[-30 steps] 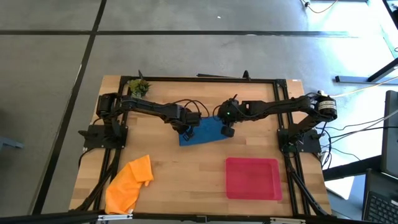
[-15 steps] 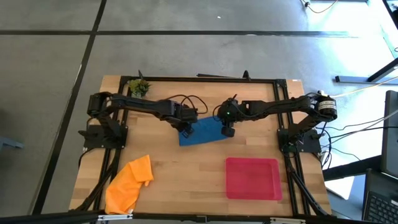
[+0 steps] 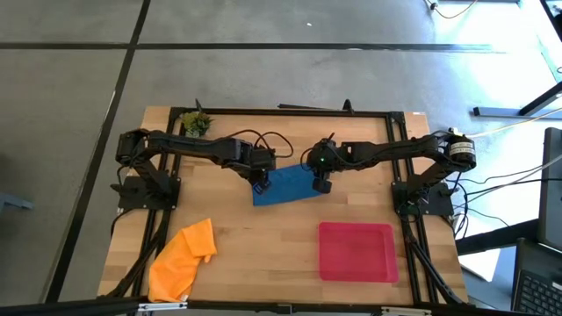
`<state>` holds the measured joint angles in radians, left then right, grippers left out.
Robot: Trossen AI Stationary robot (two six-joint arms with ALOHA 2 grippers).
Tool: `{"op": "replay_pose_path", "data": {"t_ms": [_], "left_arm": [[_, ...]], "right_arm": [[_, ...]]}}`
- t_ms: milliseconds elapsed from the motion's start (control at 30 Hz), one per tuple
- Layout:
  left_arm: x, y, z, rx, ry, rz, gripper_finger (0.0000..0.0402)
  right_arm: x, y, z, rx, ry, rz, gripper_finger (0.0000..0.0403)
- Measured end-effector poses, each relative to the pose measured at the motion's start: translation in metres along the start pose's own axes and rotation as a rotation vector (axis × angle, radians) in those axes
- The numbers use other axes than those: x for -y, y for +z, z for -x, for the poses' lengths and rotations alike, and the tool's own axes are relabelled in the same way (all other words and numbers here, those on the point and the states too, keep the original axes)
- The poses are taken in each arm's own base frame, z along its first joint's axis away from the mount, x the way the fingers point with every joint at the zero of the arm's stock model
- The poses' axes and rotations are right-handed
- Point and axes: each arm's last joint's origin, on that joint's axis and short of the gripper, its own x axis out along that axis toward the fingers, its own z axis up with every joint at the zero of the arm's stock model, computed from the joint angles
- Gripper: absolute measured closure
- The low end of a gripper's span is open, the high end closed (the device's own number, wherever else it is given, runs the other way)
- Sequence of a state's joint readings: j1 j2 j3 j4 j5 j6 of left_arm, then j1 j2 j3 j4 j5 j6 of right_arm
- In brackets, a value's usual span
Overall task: Roll microfiber towels into tight, uniform cylinder then place into a basket
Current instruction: Fold the blue microfiber towel
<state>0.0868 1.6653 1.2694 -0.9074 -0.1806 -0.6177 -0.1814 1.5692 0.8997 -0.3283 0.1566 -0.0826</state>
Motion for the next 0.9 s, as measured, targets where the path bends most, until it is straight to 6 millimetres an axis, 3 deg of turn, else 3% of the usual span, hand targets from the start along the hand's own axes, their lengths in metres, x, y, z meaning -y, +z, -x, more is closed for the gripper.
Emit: {"op": "replay_pose_path", "data": {"t_ms": [733,900], "left_arm": [[0.0004,-0.0003,0.0,-0.009,-0.013,-0.002,0.0305],[0.0007,-0.0004,0.0,-0.01,-0.017,-0.084,0.0305]], "right_arm": [[0.0001,0.0006,0.0001,0.005,0.0,0.003,0.0272],[0.0,0.0006,0.0,0.005,0.0,0.004,0.0272]]}}
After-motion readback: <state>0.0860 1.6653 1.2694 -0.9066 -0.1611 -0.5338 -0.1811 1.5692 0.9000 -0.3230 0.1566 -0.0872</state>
